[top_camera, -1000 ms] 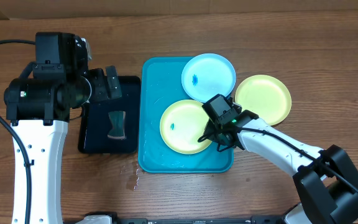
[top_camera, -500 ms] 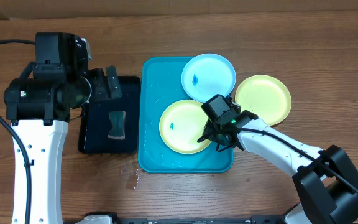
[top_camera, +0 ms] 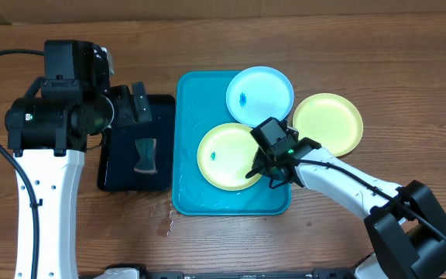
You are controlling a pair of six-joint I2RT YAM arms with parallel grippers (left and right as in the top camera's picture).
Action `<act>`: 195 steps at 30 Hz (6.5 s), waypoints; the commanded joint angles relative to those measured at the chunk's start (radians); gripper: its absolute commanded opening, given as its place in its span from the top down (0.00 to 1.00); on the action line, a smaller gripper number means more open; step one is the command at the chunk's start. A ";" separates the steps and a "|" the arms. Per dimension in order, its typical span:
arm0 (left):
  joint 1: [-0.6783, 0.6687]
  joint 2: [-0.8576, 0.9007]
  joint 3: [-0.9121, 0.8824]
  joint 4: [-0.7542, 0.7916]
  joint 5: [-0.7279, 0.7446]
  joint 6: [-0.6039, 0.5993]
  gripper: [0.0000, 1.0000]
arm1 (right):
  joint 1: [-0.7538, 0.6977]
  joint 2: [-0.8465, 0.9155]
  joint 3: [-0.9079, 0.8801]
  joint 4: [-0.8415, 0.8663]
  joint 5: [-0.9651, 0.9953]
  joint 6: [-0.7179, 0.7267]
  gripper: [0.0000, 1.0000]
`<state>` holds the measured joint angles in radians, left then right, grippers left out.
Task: Clean dirty plates on tray and stack at the side
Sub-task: 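Pinch the yellow plate's right rim with the right gripper, then lower the left gripper onto the black tray and grasp the sponge, then carry the sponge right over the yellow plate on the teal tray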
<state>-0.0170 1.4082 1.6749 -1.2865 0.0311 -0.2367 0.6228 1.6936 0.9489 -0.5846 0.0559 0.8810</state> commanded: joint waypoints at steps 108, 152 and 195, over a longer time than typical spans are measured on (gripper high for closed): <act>0.014 0.299 -0.642 0.570 -0.064 0.102 0.96 | 0.005 0.002 0.032 0.004 0.037 -0.085 0.93; 0.030 0.319 -0.753 0.794 -0.083 0.109 0.92 | 0.005 0.003 0.030 0.004 0.037 -0.085 0.77; -0.010 0.169 -0.283 0.374 0.172 0.146 0.96 | 0.005 0.039 0.019 0.061 -0.039 -0.040 0.96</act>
<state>0.0051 1.6047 1.3407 -0.8932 0.0368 -0.1257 0.6224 1.7271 0.9604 -0.5331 0.0330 0.8375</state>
